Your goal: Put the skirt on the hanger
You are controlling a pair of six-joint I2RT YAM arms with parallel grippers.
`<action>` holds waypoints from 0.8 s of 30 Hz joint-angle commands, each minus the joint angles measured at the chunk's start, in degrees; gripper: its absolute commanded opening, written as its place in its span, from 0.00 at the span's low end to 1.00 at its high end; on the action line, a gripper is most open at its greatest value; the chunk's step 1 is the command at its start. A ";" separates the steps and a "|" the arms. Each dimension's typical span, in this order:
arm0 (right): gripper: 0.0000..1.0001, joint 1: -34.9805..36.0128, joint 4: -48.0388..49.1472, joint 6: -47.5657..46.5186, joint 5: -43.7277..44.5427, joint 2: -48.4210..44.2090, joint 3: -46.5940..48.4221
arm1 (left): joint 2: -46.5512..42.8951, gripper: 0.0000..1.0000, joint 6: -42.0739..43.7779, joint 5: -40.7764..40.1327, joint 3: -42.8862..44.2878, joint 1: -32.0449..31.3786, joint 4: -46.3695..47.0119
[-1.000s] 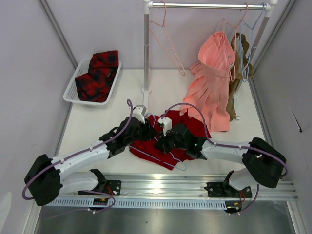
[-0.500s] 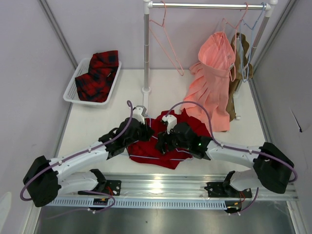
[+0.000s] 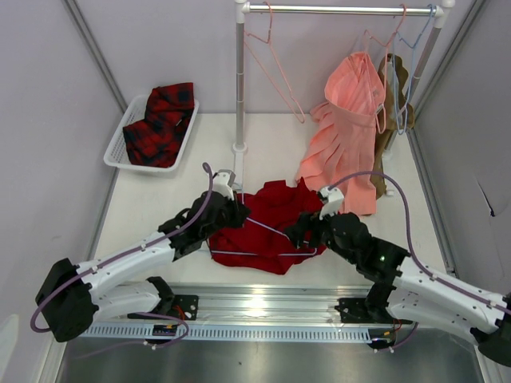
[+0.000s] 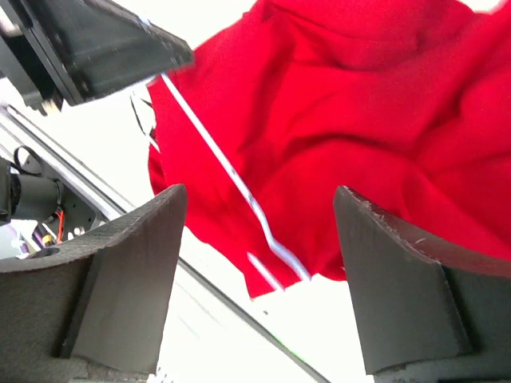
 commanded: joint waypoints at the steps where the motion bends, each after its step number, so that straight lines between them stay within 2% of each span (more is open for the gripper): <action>1: 0.77 2.71 -7.13 5.73 6.73 -5.51 -3.80 | 1.07 0.00 0.72 -1.87 3.58 1.35 2.13; 3: 0.71 3.86 -8.98 7.31 8.66 -7.36 -5.03 | 2.04 0.00 0.81 -1.52 4.55 2.14 2.13; 8: 0.71 11.33 -12.40 11.18 14.64 -9.13 -6.26 | 6.26 0.00 1.16 -0.55 7.71 3.45 2.13; 14: 0.70 22.92 -11.62 16.62 24.74 -0.44 -5.65 | 9.51 0.00 1.33 0.42 9.65 3.98 3.10; 17: 0.71 30.29 -13.90 23.19 34.49 2.81 -4.42 | 10.66 0.00 1.42 0.59 10.70 4.25 3.19; 21: 0.75 32.78 -22.59 31.21 42.32 1.86 -2.58 | 11.27 0.00 1.60 0.77 11.14 4.86 3.01; 22: 0.78 32.87 -26.09 32.35 43.38 0.81 -2.31 | 11.36 0.00 1.60 0.60 11.06 5.30 2.84; 24: 0.79 32.61 -27.17 31.94 44.88 -4.01 -2.48 | 11.28 0.00 0.90 0.86 11.06 6.18 2.75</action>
